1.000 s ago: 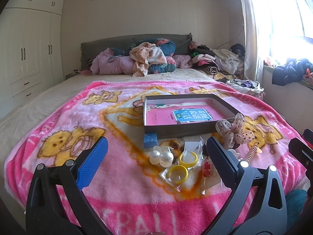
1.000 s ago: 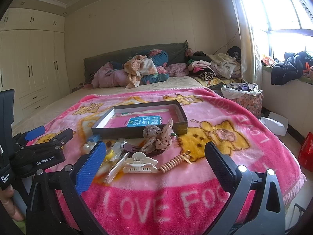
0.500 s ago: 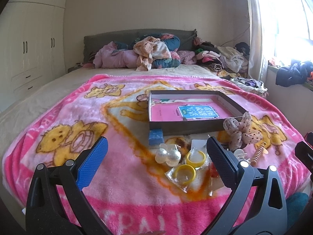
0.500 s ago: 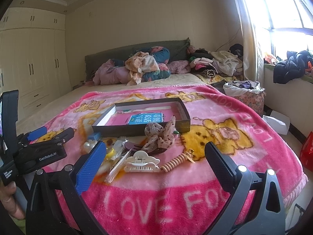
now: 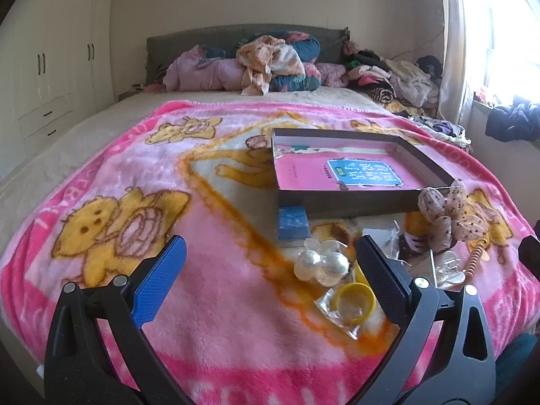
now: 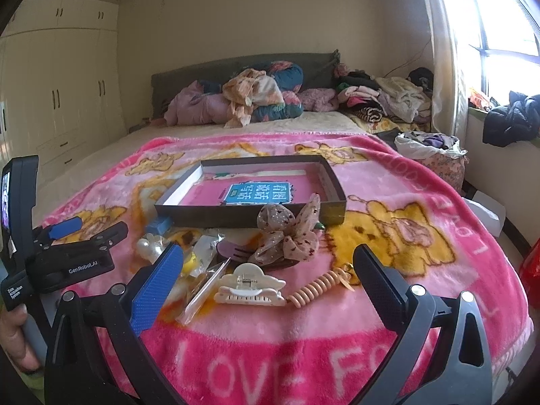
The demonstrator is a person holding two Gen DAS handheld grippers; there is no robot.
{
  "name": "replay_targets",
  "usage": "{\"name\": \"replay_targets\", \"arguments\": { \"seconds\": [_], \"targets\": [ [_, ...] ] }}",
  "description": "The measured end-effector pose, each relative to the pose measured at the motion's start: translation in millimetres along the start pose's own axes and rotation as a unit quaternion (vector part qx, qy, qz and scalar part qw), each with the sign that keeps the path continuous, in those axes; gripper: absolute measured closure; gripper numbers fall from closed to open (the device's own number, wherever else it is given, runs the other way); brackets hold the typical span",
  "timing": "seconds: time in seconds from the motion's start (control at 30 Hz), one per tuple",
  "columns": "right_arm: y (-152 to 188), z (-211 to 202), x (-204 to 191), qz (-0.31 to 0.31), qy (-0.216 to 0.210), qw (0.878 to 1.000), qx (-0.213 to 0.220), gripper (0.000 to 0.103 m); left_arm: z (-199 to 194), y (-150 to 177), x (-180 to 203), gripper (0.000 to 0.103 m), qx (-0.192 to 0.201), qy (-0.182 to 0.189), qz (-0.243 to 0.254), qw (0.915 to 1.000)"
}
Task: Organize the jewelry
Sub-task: 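Grasp the bagged pearl earrings with the left tool while the right tool grasps the polka-dot bow clip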
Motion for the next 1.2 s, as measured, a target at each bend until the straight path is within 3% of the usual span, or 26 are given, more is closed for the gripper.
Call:
{"name": "replay_targets", "arguments": {
  "seconds": [0.57, 0.8, 0.87, 1.0, 1.17, 1.2],
  "targets": [
    [0.3, 63.6, 20.6, 0.008, 0.009, 0.998, -0.061, 0.006, 48.6, 15.6, 9.5, 0.011, -0.072, 0.071, -0.008, 0.9949],
    [9.9, 90.0, 34.0, 0.020, 0.027, 0.995, -0.092, 0.007, 62.6, 25.5, 19.1, 0.011, -0.102, 0.087, 0.010, 0.9909],
    [13.0, 95.8, 38.9, 0.028, 0.031, 0.994, -0.101, 0.018, 62.7, 28.8, 21.2, 0.015, -0.107, 0.092, 0.010, 0.9899],
    [21.7, 105.1, 49.5, 0.043, 0.038, 0.991, -0.117, 0.036, 64.6, 32.2, 23.0, 0.035, -0.114, 0.106, 0.010, 0.9878],
    [30.3, 106.1, 53.4, 0.058, 0.023, 0.990, -0.129, 0.077, 64.8, 36.3, 28.1, 0.061, -0.122, 0.119, 0.024, 0.9851],
    [31.5, 105.0, 52.5, 0.057, 0.020, 0.989, -0.132, 0.081, 64.3, 35.9, 29.1, 0.064, -0.121, 0.122, 0.027, 0.9848]
  ]
}}
Point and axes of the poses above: each gripper's, at about its wrist camera, not at the fingertips, and z roughly the way its jaws point, x to its right, y to its underside, the point moved 5 cm from there along z, roughly the way its jaws point, and after that the axes turned 10 degrees about x, right-handed, at the moved point
